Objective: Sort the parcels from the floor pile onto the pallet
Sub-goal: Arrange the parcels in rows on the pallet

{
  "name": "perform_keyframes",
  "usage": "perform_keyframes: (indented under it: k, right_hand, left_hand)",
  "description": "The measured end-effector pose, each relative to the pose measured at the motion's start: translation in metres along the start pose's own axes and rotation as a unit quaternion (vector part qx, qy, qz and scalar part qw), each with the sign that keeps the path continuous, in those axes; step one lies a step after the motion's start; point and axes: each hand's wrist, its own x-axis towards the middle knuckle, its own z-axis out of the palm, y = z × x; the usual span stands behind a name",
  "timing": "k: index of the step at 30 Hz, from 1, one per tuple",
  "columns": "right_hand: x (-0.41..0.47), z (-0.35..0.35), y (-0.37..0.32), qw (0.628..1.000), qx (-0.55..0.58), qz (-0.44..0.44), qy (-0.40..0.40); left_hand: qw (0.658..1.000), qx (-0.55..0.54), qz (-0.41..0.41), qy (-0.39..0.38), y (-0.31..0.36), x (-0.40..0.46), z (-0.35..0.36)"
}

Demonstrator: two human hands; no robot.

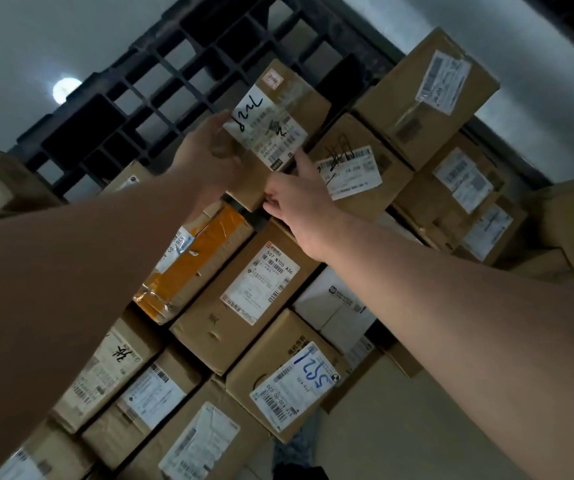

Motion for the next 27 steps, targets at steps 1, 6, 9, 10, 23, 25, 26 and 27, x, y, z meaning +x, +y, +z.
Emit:
perform_keyframes:
  k: [1, 6, 9, 10, 23, 25, 26, 27]
  right_hand:
    - [0.003, 0.000, 0.000, 1.000, -0.002, 0.005, -0.001]
    - [0.011, -0.002, 0.001, 0.999, -0.008, 0.053, 0.003]
    - [0.013, -0.002, 0.002, 0.999, -0.012, 0.044, 0.009]
    - [0.012, -0.002, 0.002, 0.999, -0.022, 0.038, 0.006]
    - [0.013, -0.003, 0.006, 0.991, -0.114, 0.052, -0.042]
    - [0.014, -0.004, 0.006, 0.992, -0.101, 0.059, -0.038]
    - [0.014, -0.003, 0.005, 0.993, -0.093, 0.062, -0.035]
    - [0.013, -0.002, 0.004, 0.993, -0.087, 0.065, -0.034]
  left_hand:
    - [1.000, 0.004, -0.001, -0.005, -0.004, 0.003, 0.002]
    - [0.995, 0.102, 0.019, -0.003, -0.012, 0.013, 0.009]
    - [0.987, 0.158, 0.016, -0.013, -0.016, 0.020, 0.010]
    - [0.983, 0.180, 0.015, -0.023, -0.016, 0.022, 0.011]
    - [0.855, 0.514, 0.070, -0.027, -0.042, 0.032, 0.025]
    - [0.851, 0.521, 0.066, -0.021, -0.039, 0.031, 0.027]
    - [0.850, 0.523, 0.065, -0.018, -0.038, 0.031, 0.028]
    - [0.850, 0.523, 0.065, -0.015, -0.036, 0.030, 0.028]
